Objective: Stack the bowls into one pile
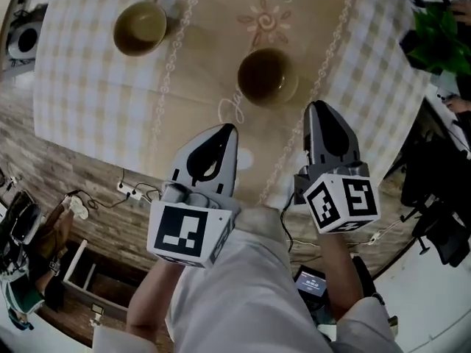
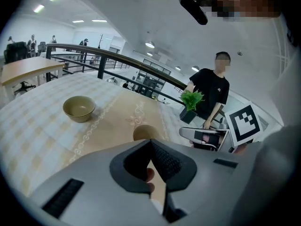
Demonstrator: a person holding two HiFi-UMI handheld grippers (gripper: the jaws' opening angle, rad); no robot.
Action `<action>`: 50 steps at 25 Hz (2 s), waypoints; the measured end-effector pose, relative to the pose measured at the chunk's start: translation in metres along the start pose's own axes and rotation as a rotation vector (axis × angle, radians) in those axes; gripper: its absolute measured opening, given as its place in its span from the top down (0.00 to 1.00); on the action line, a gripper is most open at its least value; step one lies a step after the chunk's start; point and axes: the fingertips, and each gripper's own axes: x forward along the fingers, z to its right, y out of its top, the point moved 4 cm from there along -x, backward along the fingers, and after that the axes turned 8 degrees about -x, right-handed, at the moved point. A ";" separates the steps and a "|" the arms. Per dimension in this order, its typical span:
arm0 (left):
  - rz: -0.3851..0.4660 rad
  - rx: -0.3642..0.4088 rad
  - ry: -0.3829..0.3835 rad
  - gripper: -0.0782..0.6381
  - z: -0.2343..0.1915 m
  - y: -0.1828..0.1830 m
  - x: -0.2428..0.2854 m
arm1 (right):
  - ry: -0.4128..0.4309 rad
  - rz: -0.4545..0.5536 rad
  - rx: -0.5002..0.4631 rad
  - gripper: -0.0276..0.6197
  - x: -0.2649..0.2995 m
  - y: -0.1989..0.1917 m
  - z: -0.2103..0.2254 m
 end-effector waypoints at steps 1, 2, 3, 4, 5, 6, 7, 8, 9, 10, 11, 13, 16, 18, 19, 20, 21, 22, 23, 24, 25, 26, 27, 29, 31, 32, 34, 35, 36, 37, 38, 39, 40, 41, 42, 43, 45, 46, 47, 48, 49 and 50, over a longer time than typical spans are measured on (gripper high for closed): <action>-0.001 -0.006 0.006 0.87 0.001 -0.003 0.003 | 0.008 -0.005 -0.002 0.90 0.002 -0.003 0.002; -0.003 -0.012 0.012 0.87 0.001 -0.006 0.006 | 0.015 -0.009 -0.005 0.90 0.004 -0.006 0.004; -0.003 -0.019 0.017 0.87 0.001 -0.008 0.009 | 0.022 -0.014 -0.006 0.90 0.007 -0.008 0.006; 0.002 -0.029 0.023 0.87 0.001 -0.010 0.012 | 0.031 -0.018 -0.005 0.90 0.010 -0.011 0.007; 0.013 -0.043 0.029 0.87 0.000 -0.011 0.016 | 0.042 -0.023 0.000 0.90 0.014 -0.013 0.008; 0.027 -0.059 0.036 0.87 -0.001 -0.012 0.019 | 0.056 -0.027 0.006 0.90 0.018 -0.015 0.009; 0.036 -0.070 0.041 0.87 -0.002 -0.012 0.023 | 0.071 -0.028 0.012 0.90 0.023 -0.017 0.009; 0.036 -0.075 0.044 0.87 -0.003 -0.014 0.026 | 0.083 -0.030 0.014 0.90 0.027 -0.019 0.010; 0.029 -0.075 0.045 0.87 -0.004 -0.017 0.028 | 0.087 -0.035 0.013 0.90 0.031 -0.021 0.011; 0.022 -0.076 0.045 0.87 -0.005 -0.020 0.030 | 0.083 -0.045 0.009 0.90 0.035 -0.023 0.012; 0.020 -0.080 0.046 0.87 -0.005 -0.022 0.031 | 0.077 -0.056 0.008 0.90 0.038 -0.026 0.013; 0.014 -0.086 0.045 0.87 -0.006 -0.025 0.035 | 0.076 -0.065 0.017 0.90 0.044 -0.029 0.014; 0.028 -0.111 0.052 0.87 -0.011 -0.026 0.043 | 0.081 -0.053 0.036 0.90 0.053 -0.031 0.015; 0.026 -0.121 0.055 0.87 -0.014 -0.028 0.045 | 0.082 -0.048 0.052 0.90 0.058 -0.033 0.016; 0.023 -0.122 0.055 0.87 -0.016 -0.030 0.046 | 0.082 -0.048 0.064 0.90 0.061 -0.034 0.017; 0.021 -0.122 0.055 0.87 -0.018 -0.031 0.047 | 0.084 -0.049 0.077 0.90 0.063 -0.036 0.017; 0.020 -0.122 0.056 0.87 -0.019 -0.032 0.048 | 0.086 -0.050 0.090 0.90 0.065 -0.037 0.018; 0.020 -0.123 0.057 0.87 -0.020 -0.033 0.047 | 0.088 -0.052 0.100 0.90 0.067 -0.038 0.018; 0.020 -0.124 0.058 0.87 -0.022 -0.033 0.047 | 0.090 -0.056 0.111 0.90 0.069 -0.039 0.017; 0.020 -0.126 0.060 0.87 -0.023 -0.034 0.046 | 0.093 -0.060 0.123 0.90 0.071 -0.040 0.017; 0.020 -0.127 0.063 0.87 -0.025 -0.034 0.045 | 0.094 -0.064 0.134 0.90 0.072 -0.041 0.016; 0.018 -0.128 0.064 0.87 -0.026 -0.035 0.045 | 0.095 -0.066 0.142 0.90 0.074 -0.042 0.016; 0.017 -0.129 0.066 0.87 -0.028 -0.036 0.044 | 0.093 -0.066 0.143 0.90 0.074 -0.042 0.016; 0.013 -0.131 0.068 0.87 -0.030 -0.038 0.043 | 0.078 -0.066 0.130 0.90 0.076 -0.042 0.016; 0.014 -0.132 0.069 0.87 -0.031 -0.038 0.043 | 0.055 -0.066 0.113 0.90 0.076 -0.042 0.017; 0.015 -0.133 0.068 0.87 -0.032 -0.038 0.043 | 0.045 -0.064 0.106 0.90 0.076 -0.042 0.018; 0.018 -0.134 0.066 0.87 -0.032 -0.039 0.042 | 0.033 -0.058 0.096 0.90 0.075 -0.042 0.017; 0.018 -0.134 0.066 0.87 -0.032 -0.038 0.041 | 0.031 -0.055 0.091 0.90 0.074 -0.041 0.016; 0.019 -0.133 0.065 0.87 -0.032 -0.038 0.040 | 0.029 -0.052 0.085 0.90 0.074 -0.041 0.014; 0.021 -0.132 0.065 0.87 -0.032 -0.038 0.039 | 0.029 -0.050 0.079 0.90 0.074 -0.040 0.013; 0.022 -0.131 0.066 0.87 -0.032 -0.038 0.039 | 0.031 -0.049 0.077 0.90 0.073 -0.040 0.012; 0.022 -0.131 0.067 0.87 -0.031 -0.038 0.038 | 0.035 -0.047 0.079 0.90 0.073 -0.039 0.011; 0.022 -0.130 0.067 0.87 -0.031 -0.037 0.037 | 0.040 -0.046 0.084 0.90 0.072 -0.038 0.010; 0.023 -0.130 0.068 0.87 -0.031 -0.037 0.036 | 0.044 -0.046 0.090 0.90 0.072 -0.037 0.010; 0.024 -0.131 0.069 0.87 -0.031 -0.036 0.035 | 0.048 -0.045 0.094 0.90 0.072 -0.036 0.009; 0.027 -0.130 0.070 0.87 -0.031 -0.035 0.034 | 0.051 -0.044 0.096 0.90 0.072 -0.035 0.008; 0.031 -0.128 0.068 0.87 -0.031 -0.033 0.031 | 0.056 -0.043 0.094 0.90 0.070 -0.033 0.006; 0.034 -0.127 0.067 0.87 -0.031 -0.032 0.030 | 0.060 -0.044 0.092 0.90 0.069 -0.032 0.004; 0.037 -0.126 0.065 0.87 -0.030 -0.030 0.029 | 0.062 -0.045 0.090 0.90 0.068 -0.032 0.003; 0.039 -0.125 0.063 0.87 -0.030 -0.029 0.028 | 0.063 -0.048 0.087 0.90 0.067 -0.031 0.002; 0.041 -0.124 0.060 0.87 -0.029 -0.028 0.027 | 0.063 -0.051 0.085 0.90 0.066 -0.030 0.001; 0.043 -0.123 0.058 0.87 -0.029 -0.027 0.025 | 0.061 -0.053 0.083 0.90 0.065 -0.030 0.000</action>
